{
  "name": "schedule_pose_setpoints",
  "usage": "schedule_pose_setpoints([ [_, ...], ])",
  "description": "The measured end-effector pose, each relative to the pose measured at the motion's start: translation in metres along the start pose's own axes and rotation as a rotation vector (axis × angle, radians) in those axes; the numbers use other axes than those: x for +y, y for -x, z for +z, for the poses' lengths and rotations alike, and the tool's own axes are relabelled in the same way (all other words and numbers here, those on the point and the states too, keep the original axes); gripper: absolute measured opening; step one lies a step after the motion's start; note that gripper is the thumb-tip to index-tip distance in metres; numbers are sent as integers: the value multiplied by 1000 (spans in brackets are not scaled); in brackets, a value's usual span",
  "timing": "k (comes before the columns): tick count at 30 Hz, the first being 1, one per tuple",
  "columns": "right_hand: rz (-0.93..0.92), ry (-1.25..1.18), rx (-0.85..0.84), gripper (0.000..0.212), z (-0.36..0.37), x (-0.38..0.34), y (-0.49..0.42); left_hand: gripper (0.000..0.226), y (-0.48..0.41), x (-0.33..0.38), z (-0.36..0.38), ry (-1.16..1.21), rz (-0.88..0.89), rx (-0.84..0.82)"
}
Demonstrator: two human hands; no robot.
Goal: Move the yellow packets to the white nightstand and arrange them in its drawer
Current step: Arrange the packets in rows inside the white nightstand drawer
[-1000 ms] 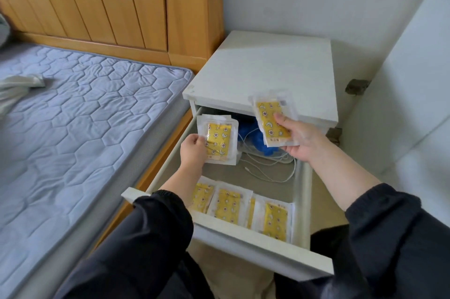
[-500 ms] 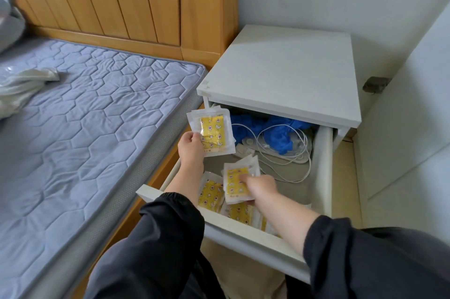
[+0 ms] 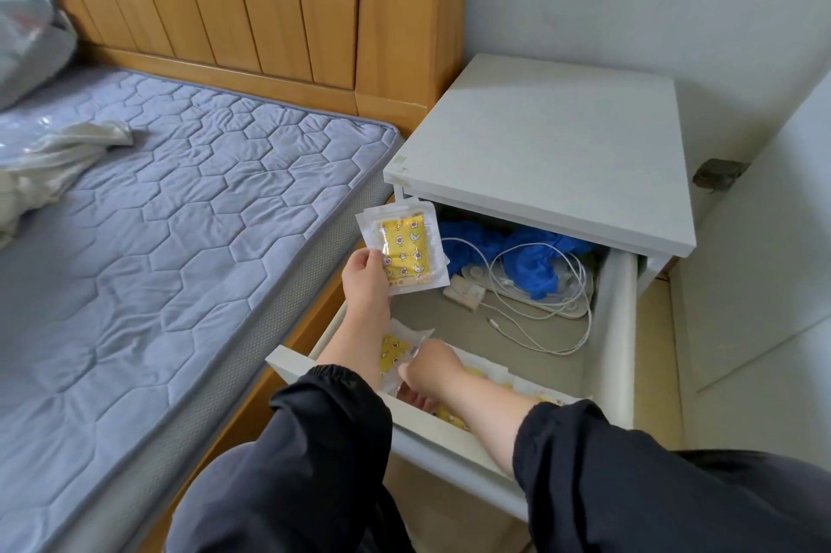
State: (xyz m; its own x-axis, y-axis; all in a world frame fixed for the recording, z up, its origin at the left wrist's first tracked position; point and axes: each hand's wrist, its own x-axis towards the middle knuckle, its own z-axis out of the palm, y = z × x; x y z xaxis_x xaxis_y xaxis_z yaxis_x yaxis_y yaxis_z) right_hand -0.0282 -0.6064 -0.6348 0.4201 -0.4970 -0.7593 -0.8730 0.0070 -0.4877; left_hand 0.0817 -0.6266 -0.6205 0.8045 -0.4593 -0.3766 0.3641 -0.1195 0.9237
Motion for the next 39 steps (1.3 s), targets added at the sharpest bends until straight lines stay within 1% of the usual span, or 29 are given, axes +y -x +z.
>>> schedule_pose_setpoints([
  [1, -23, 101, -17, 43, -3, 1, -2, 16, -1, -1, 0, -19, 5, 0],
  [3, -37, 188, -56, 44, -12, 4, -3, 16, -1, -2, 0, -59, 16, 5],
  [5, -28, 172, -52, 39, -26, 11, 0, 15, -1, -2, 0, -84, 28, 8],
  [6, -40, 140, -14, 33, -34, 16, 0, 15, 0, -2, 1, -102, 32, 4],
  [7, -76, 91, 56, 30, -44, 23, 1, 15, 0, -2, 1, -131, 40, -6],
  [8, -134, 47, 164, 29, -56, 30, 2, 15, 1, -2, 1, -176, 55, -27],
  [11, -328, -87, 618, 29, -93, 46, 3, 17, 7, -5, 5, -392, 171, -167],
  [12, -394, -173, 732, 26, -104, 47, 4, 18, 9, -7, 7, -464, 210, -217],
  [13, -451, -267, 775, 23, -115, 47, 5, 18, 12, -9, 9, -533, 242, -262],
  [14, -496, -343, 746, 21, -124, 46, 6, 18, 16, -10, 11, -600, 264, -302],
  [15, -529, -355, 657, 24, -131, 45, 7, 18, 18, -11, 12, -654, 276, -342],
  [17, -528, -192, 422, 47, -143, 45, 7, 17, 22, -12, 14, -702, 281, -431],
  [18, -511, -86, 334, 58, -146, 45, 6, 17, 22, -13, 15, -705, 273, -476],
  [19, -498, -3, 288, 67, -149, 46, 5, 17, 23, -13, 15, -708, 260, -519],
  [20, -487, 47, 279, 71, -152, 46, 5, 16, 24, -13, 15, -712, 243, -560],
  [21, -480, 74, 279, 69, -155, 47, 5, 16, 24, -14, 15, -722, 230, -596],
  [24, -468, 140, 237, 33, -163, 49, 8, 16, 26, -15, 16, -737, 186, -678],
  [25, -461, 170, 221, 28, -166, 49, 9, 17, 27, -14, 16, -735, 155, -712],
  [28, -448, 269, 188, 24, -168, 50, 13, 16, 31, -13, 16, -684, 13, -837],
  [32, -437, 323, 122, 17, -175, 57, 20, 11, 34, -11, 15, -572, -167, -1013],
  [34, -412, 377, 99, 7, -180, 65, 22, 13, 36, -14, 15, -545, -193, -1057],
  [35, -392, 406, 81, 7, -181, 70, 21, 13, 37, -16, 15, -599, -135, -1024],
  [36, -362, 441, 65, 13, -180, 76, 20, 14, 36, -19, 16, -725, -20, -950],
  [38, -302, 527, 42, 20, -175, 92, 16, 20, 29, -27, 17, -1132, 277, -758],
  [39, -284, 575, 35, 23, -170, 99, 13, 28, 26, -30, 16, -1323, 380, -694],
])
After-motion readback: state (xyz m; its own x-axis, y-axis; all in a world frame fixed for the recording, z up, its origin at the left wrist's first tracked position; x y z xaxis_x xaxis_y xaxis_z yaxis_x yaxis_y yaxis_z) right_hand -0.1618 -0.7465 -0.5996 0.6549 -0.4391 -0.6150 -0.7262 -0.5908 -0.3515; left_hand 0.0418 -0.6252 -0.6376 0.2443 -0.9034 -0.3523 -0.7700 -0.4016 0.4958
